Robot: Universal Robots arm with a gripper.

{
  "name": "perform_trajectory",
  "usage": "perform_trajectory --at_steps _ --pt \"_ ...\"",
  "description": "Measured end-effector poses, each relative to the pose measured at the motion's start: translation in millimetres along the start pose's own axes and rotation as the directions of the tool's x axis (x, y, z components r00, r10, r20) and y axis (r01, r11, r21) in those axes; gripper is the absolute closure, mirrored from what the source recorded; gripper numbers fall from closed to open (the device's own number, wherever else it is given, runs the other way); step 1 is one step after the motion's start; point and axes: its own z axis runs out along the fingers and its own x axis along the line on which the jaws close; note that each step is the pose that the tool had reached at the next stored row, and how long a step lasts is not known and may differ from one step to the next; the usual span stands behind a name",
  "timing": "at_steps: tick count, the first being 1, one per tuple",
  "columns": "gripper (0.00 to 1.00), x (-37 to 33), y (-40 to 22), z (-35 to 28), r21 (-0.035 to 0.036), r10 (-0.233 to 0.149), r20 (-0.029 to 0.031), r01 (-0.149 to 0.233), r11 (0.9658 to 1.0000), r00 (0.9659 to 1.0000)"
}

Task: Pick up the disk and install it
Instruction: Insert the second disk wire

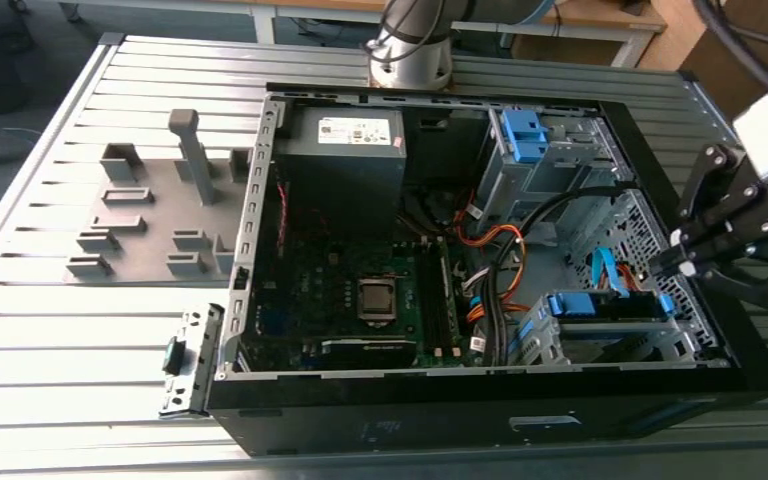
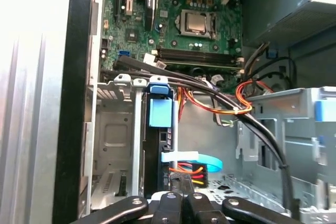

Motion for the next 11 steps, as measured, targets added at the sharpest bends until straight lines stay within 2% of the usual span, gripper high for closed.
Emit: perform_trajectory --at_steps 2,11 --pt "0.89 -0.8 0.5 -4.7 0.0 0.0 -0.0001 0.0 1.0 1.0" --pt "0.89 -0.9 0.5 -5.0 0.0 0.0 0.0 0.0 1.0 1.0"
